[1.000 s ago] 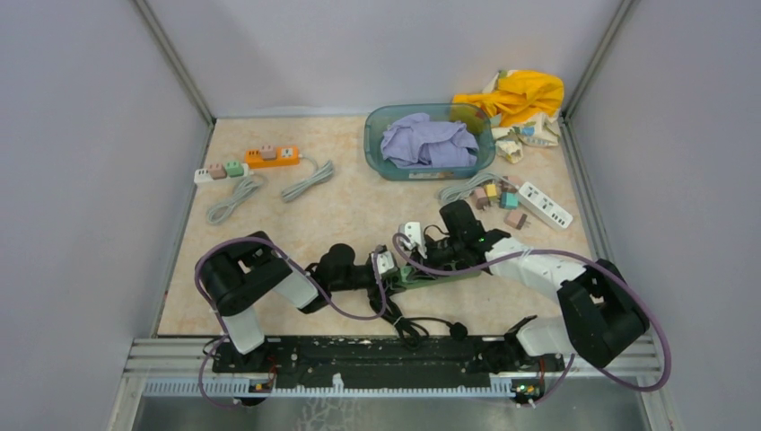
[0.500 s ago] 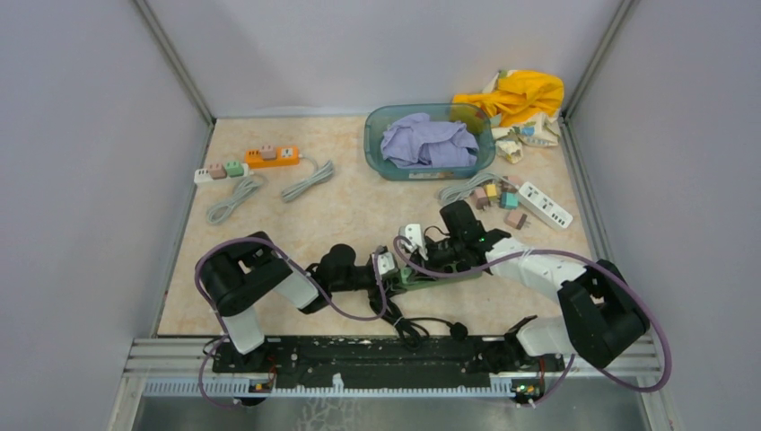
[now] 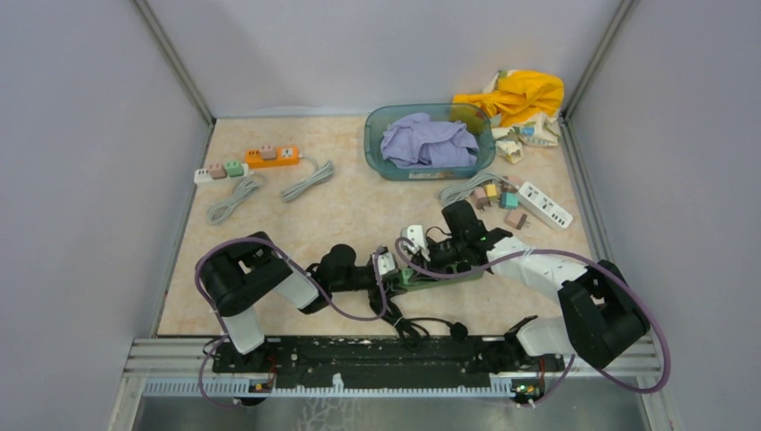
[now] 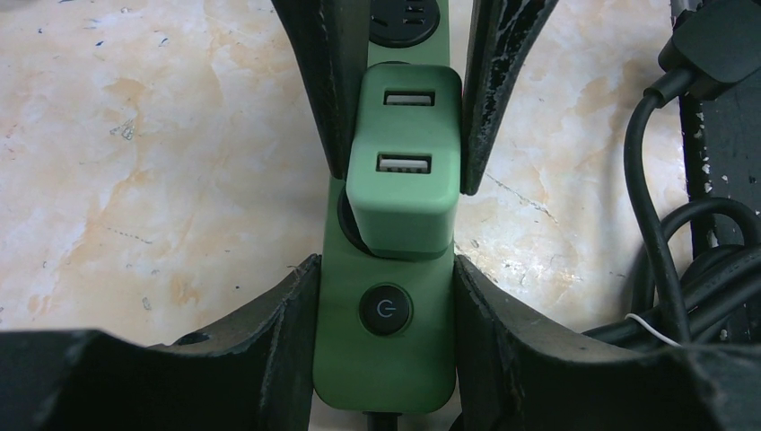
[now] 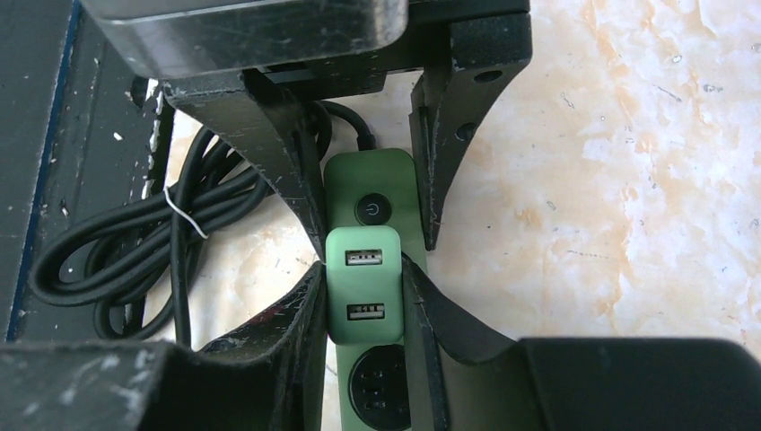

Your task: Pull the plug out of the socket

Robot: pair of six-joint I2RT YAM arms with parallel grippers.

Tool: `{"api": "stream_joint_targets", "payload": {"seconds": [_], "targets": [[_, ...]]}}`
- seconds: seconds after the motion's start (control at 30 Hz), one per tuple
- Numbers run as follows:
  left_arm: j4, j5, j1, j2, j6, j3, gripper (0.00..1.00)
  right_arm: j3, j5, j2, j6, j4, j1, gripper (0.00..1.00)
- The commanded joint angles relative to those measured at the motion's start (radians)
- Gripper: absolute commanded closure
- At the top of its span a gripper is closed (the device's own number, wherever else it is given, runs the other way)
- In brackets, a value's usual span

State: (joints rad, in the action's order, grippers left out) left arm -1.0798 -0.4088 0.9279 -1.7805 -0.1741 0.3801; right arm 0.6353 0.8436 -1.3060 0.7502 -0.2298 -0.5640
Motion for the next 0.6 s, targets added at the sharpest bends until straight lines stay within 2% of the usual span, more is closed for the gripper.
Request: {"api": "stream_joint_targets", "payload": {"seconds": [0.0, 0.17, 0.3, 0.57], "targets": [[0.111, 0.017, 0.001, -0.024, 0.007, -0.018, 0.98, 0.070, 0.110, 0.052, 0.044, 0.056, -0.009, 1.00], [0.112, 0.017, 0.001, -0.025, 0.007, -0.017, 0.98, 0.053, 0.056, 0.047, -0.051, 0.155, -0.045, 1.00], [0.113, 0.017, 0.001, -0.026, 0.007, -0.017, 0.99, 0.065, -0.019, 0.045, -0.075, 0.170, -0.039, 1.00], [0.116, 0.018, 0.001, -0.023, 0.003, -0.020, 0.99, 0.097, 0.007, 0.055, 0.051, 0.028, 0.016, 1.00]]}}
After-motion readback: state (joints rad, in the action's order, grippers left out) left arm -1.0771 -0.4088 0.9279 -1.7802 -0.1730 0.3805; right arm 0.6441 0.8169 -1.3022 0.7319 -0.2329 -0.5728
